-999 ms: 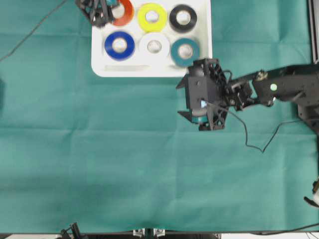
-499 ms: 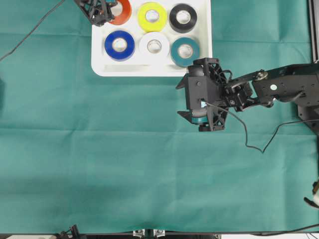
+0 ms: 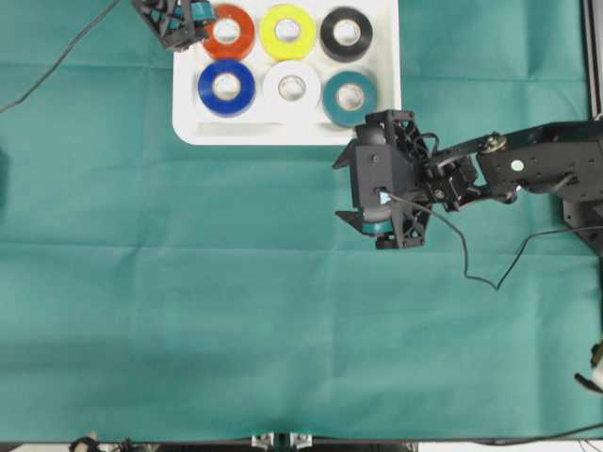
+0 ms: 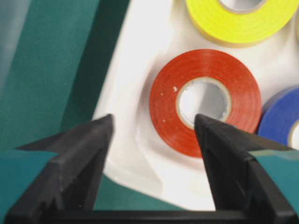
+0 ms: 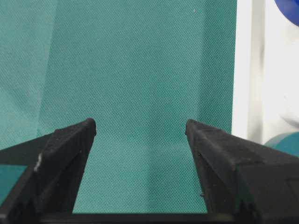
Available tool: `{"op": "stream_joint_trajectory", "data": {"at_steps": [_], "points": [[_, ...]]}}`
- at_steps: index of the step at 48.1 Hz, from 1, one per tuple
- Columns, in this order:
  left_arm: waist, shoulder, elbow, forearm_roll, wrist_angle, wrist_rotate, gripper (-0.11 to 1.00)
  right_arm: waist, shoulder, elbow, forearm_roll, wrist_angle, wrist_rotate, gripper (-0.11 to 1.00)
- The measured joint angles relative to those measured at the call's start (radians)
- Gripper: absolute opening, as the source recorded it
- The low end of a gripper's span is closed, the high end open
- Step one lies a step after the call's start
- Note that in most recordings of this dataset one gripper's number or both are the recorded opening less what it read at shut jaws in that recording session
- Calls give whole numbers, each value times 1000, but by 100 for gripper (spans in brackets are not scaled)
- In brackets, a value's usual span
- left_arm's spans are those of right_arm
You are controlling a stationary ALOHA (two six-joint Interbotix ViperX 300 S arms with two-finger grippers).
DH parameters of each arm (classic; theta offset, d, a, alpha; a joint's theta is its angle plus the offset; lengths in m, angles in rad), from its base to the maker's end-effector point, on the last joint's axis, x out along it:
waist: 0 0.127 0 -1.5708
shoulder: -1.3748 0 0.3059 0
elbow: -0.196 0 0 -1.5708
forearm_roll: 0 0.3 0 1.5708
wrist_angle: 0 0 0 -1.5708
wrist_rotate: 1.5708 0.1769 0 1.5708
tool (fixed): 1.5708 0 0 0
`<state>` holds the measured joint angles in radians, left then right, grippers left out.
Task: Put the tape alternately from left to right into the white case.
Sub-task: 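Open the left gripper and withdraw it from the case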
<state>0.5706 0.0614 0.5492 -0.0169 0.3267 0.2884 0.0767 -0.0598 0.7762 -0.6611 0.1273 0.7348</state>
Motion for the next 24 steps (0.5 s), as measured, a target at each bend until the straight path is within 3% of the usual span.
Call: {"op": "stream_joint_trajectory", "data": {"at_steps": [13,24], "points": [[-35,-67,58,-2,-2,-5,96,0,0,2,2,0,0,83],[-161,-155,115,-5,-2,-9,96,0,0,2,0,0,0,83]]}}
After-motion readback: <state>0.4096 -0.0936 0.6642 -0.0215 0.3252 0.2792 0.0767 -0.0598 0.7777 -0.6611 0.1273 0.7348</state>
